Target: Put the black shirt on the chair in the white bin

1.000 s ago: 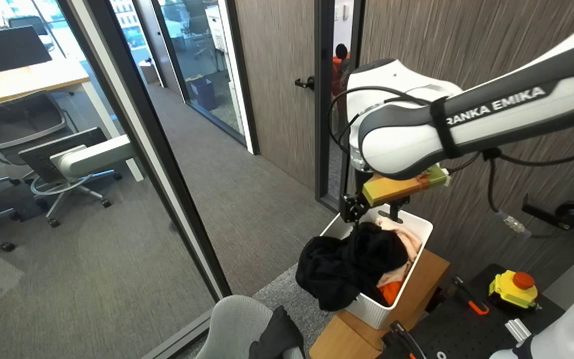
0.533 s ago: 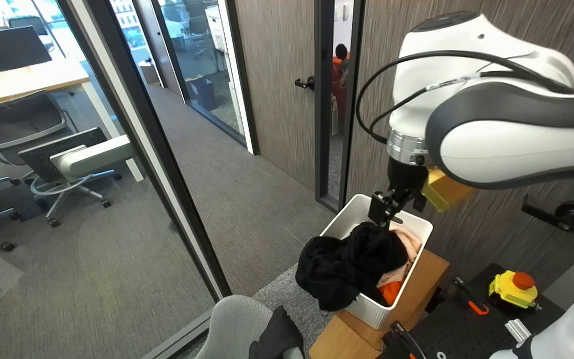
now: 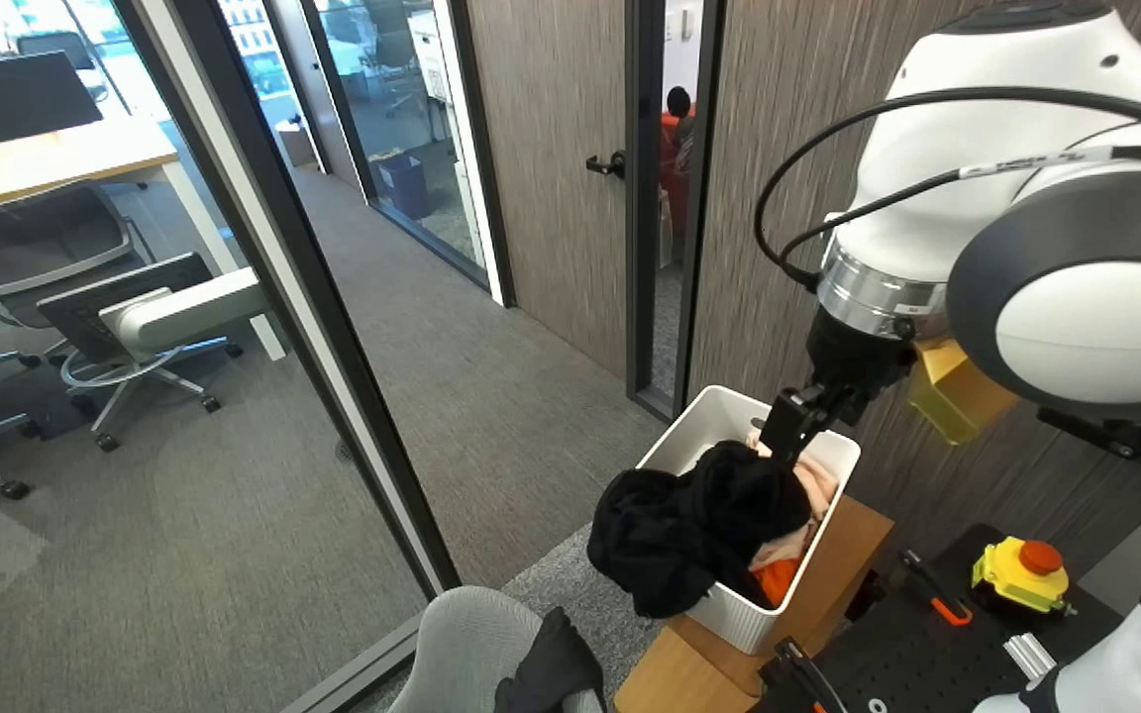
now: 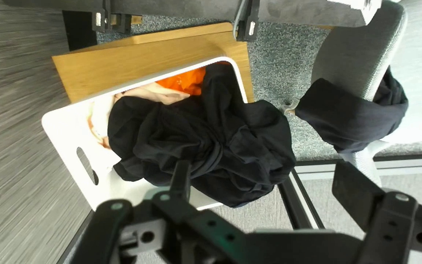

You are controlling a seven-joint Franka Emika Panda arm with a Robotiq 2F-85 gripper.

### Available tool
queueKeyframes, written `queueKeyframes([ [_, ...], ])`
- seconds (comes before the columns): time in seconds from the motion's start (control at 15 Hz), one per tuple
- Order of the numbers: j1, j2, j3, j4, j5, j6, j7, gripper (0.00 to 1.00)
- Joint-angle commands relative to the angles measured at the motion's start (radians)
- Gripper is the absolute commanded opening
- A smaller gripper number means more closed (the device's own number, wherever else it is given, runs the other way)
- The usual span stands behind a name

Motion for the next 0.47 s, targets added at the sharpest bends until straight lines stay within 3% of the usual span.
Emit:
queueKeyframes([
  [0.0,-0.002,-0.034,-0.007,0.002,0.039,-0.005,-0.023,1.00],
  [0.4,-0.015,-0.008,0.011,0.000,0.025,-0.006,-0.013,1.00],
])
